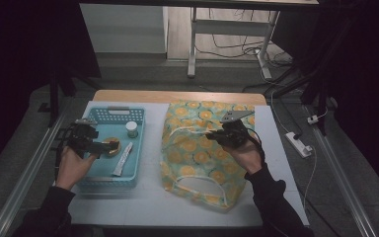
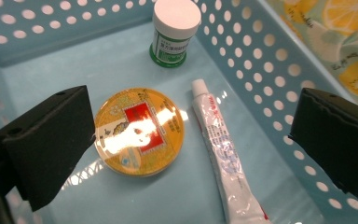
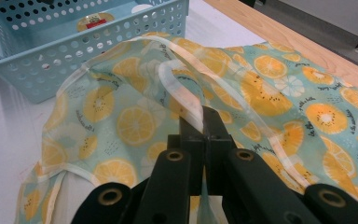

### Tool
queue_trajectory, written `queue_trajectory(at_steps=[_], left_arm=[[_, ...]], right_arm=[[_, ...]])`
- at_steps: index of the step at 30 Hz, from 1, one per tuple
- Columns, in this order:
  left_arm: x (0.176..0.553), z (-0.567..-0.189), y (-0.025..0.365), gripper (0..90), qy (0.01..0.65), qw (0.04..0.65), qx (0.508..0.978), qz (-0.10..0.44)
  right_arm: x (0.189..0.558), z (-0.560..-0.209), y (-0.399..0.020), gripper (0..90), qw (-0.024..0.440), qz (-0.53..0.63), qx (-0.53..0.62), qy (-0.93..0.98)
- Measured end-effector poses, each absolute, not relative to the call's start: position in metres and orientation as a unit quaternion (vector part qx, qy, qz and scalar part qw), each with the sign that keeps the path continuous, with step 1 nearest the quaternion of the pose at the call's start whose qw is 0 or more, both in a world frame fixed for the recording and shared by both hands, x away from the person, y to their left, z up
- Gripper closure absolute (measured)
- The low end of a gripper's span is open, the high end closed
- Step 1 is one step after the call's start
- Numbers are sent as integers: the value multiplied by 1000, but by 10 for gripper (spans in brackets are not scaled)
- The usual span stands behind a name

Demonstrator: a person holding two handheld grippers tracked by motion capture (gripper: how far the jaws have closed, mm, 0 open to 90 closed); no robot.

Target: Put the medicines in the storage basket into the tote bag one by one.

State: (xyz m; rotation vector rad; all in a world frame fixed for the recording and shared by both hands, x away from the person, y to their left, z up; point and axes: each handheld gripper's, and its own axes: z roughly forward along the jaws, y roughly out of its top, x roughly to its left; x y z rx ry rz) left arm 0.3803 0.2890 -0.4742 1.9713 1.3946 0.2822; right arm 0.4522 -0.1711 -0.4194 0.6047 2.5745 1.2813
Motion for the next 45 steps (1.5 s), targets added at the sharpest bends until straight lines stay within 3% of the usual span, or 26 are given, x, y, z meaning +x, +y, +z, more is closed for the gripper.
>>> queue_trajectory(at_steps=[20, 32, 37, 42, 45], left_arm=[[420, -511, 286, 0, 552, 273, 783, 89], [429, -521, 275, 5, 563, 181, 801, 87], [429, -520, 275, 55, 571, 171, 798, 87], [428, -519, 276, 191, 581, 176, 791, 73], [428, -519, 276, 196, 583, 170, 792, 72]], right_arm=[[453, -421, -171, 899, 99, 432, 204, 873], [453, -421, -171, 899, 99, 430, 201, 875], [452, -421, -171, 899, 99, 430, 200, 875], [453, -421, -171, 899, 99, 431, 201, 874], [453, -421, -171, 899, 99, 431, 201, 874]])
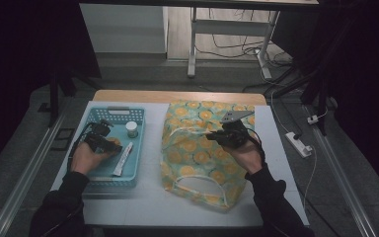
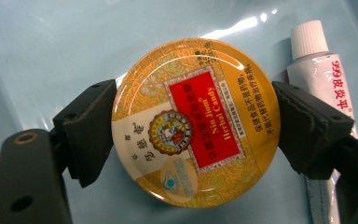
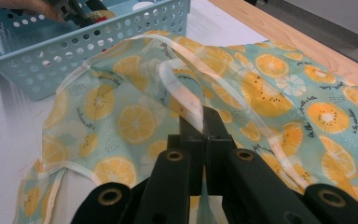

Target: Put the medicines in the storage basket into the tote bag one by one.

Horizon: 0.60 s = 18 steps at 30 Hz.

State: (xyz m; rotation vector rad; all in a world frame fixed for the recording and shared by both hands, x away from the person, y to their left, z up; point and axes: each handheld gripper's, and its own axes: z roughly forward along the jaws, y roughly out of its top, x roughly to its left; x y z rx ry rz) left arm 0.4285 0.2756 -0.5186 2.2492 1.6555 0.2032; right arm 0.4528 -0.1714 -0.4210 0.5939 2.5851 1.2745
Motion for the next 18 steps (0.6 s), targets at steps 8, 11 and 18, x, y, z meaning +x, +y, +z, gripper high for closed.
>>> queue_trajectory(at_steps=[8, 11, 18], left_arm=[[426, -513, 277, 200, 589, 192, 782, 71], [423, -508, 273, 200, 577, 210, 785, 83], [418, -494, 271, 200, 558, 237, 790, 92]], right_arm=[[453, -421, -171, 899, 100, 432, 201, 874], [453, -421, -172, 899, 101, 432, 202, 873], [453, -421, -171, 900, 100, 433, 202, 873]])
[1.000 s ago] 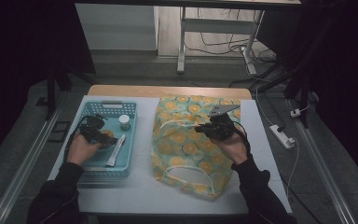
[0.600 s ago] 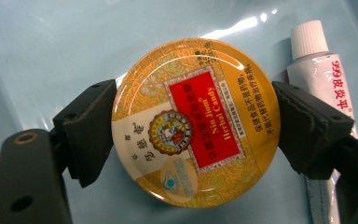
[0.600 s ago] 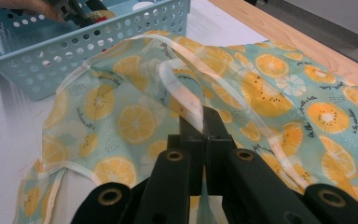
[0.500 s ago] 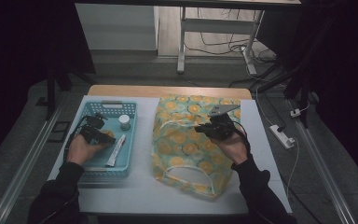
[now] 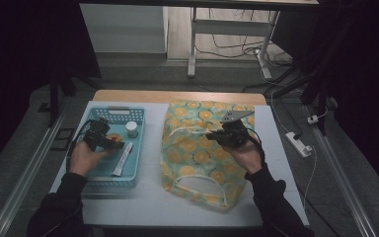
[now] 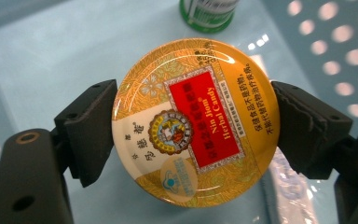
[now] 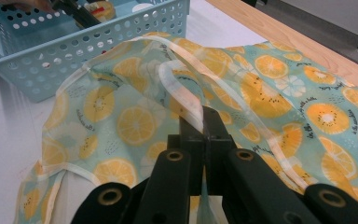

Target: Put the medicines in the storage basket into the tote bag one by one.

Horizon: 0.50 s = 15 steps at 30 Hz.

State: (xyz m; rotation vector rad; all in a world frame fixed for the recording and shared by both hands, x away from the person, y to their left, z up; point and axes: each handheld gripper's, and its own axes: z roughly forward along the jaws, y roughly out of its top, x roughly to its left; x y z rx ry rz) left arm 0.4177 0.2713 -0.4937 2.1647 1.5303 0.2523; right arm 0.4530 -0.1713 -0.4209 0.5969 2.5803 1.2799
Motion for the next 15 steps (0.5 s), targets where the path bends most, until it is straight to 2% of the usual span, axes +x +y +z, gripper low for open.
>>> queue_trajectory(at_steps=[15], left_arm=[[400, -461, 258, 201, 509, 297, 803, 87]], right_arm=[[453, -420, -172, 900, 103, 437, 204, 870]])
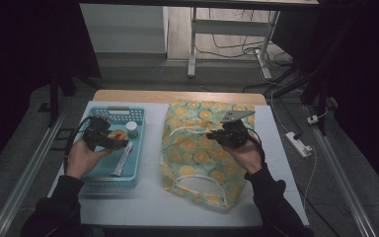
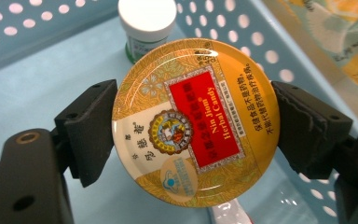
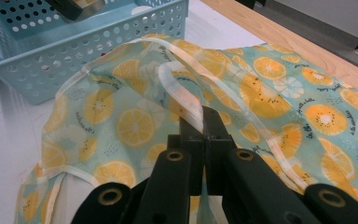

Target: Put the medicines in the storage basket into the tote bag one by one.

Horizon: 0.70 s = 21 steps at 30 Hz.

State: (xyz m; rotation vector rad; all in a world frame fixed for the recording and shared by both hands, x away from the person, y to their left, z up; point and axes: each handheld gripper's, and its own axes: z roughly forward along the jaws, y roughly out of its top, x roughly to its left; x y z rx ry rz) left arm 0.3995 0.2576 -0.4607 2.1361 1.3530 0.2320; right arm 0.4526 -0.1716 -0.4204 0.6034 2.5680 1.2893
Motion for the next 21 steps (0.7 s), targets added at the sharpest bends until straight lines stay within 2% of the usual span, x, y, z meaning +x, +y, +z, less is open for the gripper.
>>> queue_trajectory(at_steps=[10, 21], left_arm=[[385, -448, 238, 201, 472, 330, 814, 80], [372, -438, 210, 201, 434, 336, 832, 88]], right_arm=[[453, -420, -172, 900, 102, 437, 205, 870], [452, -420, -171, 900, 102, 438, 205, 869]])
